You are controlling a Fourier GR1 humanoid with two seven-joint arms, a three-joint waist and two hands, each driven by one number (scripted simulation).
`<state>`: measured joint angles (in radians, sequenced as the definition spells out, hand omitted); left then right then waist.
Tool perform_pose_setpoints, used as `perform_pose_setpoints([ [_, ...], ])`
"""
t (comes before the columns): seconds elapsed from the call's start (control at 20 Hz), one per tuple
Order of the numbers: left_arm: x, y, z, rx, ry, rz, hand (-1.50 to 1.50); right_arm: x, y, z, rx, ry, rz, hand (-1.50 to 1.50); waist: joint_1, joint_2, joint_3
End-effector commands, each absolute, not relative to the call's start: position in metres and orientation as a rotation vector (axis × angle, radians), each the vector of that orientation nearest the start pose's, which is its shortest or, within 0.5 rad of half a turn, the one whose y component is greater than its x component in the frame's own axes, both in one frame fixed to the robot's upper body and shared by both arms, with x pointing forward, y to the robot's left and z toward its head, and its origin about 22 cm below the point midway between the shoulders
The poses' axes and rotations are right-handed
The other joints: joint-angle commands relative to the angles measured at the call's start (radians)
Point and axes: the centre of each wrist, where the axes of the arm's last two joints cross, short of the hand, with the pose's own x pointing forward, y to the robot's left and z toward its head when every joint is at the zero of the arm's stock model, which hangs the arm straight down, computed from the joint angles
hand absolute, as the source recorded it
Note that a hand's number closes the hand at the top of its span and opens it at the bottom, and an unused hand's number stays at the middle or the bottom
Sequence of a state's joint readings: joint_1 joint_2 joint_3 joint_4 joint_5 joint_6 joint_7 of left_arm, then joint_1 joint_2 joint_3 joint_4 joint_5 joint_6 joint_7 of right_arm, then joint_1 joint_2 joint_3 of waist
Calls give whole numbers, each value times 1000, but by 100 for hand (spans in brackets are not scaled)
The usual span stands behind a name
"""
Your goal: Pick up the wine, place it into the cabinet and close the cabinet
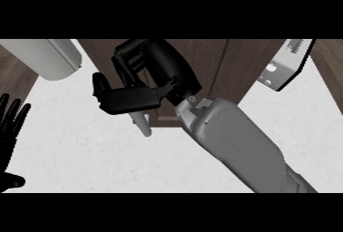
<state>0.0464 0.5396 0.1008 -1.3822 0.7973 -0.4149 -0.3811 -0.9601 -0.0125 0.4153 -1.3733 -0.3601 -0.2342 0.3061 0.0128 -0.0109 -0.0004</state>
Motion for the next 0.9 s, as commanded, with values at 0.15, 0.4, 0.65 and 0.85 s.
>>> perform_pose_setpoints([
  [0.15, 220, 416, 23, -375, -1864, 165, -150, 368, -39, 181, 426, -1717, 459, 150, 5, 17, 0],
  [0.4, 237, 401, 31, -412, -1850, 149, -150, 381, -59, 169, 378, -1729, 495, 150, 0, 19, 0],
  [0.65, 226, 397, 21, -414, -1854, 123, -150, 395, -85, 171, 374, -1728, 466, 150, 8, 20, 0],
  [0.85, 238, 401, 41, -429, -1855, 106, -150, 394, -67, 168, 383, -1722, 485, 150, 8, 19, 0],
])
